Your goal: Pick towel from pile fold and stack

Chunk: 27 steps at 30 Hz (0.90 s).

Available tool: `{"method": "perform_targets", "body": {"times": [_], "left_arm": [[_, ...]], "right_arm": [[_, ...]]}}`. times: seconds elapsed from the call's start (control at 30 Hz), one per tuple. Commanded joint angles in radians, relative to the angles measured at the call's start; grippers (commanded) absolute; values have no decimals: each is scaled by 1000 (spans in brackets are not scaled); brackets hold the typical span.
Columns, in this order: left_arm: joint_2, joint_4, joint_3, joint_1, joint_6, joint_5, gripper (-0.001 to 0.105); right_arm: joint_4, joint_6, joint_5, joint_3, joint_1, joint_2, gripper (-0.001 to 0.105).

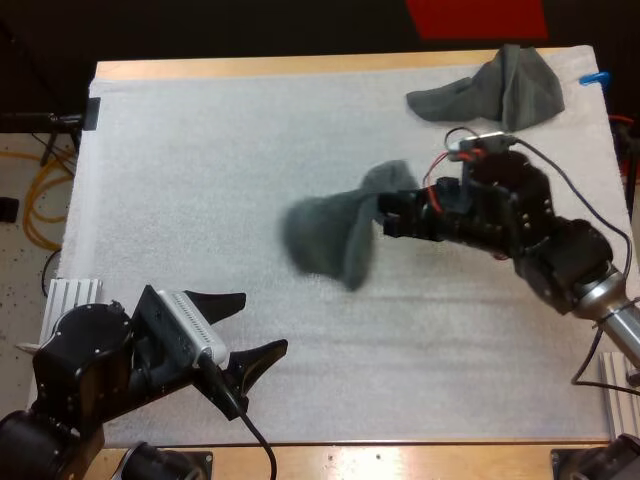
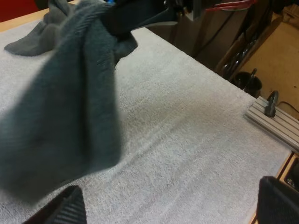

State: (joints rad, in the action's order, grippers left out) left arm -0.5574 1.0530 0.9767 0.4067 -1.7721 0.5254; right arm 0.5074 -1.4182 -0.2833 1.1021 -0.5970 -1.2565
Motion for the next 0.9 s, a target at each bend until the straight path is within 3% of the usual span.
{"method": "perform_targets", "body": {"times": [0.0,0.1,0.3,0.37,0.47,0.57,0.7,0.87], "left_arm": [[5,7,5,4,3,-7,72],[5,22,5,4,3,-7,72],[5,26,5,4,5,-7,72],[5,26,5,4,4,-7,72],[5,26,5,4,3,-7,72],[5,26,5,4,3,-7,72],[5,26,5,4,3,-7,72],[5,26,5,4,3,-8,72]], "right_arm": [[-4,-3,26,9,-9,7,0],[84,-59,93,-19,-32,7,0],[157,-178,335,-177,-23,-18,4],[225,-176,315,-213,-2,-31,21],[359,-182,307,-231,15,-35,60],[483,-235,348,-231,15,-30,91],[528,-269,402,-231,15,-13,95],[427,-270,411,-231,15,40,96]]}}
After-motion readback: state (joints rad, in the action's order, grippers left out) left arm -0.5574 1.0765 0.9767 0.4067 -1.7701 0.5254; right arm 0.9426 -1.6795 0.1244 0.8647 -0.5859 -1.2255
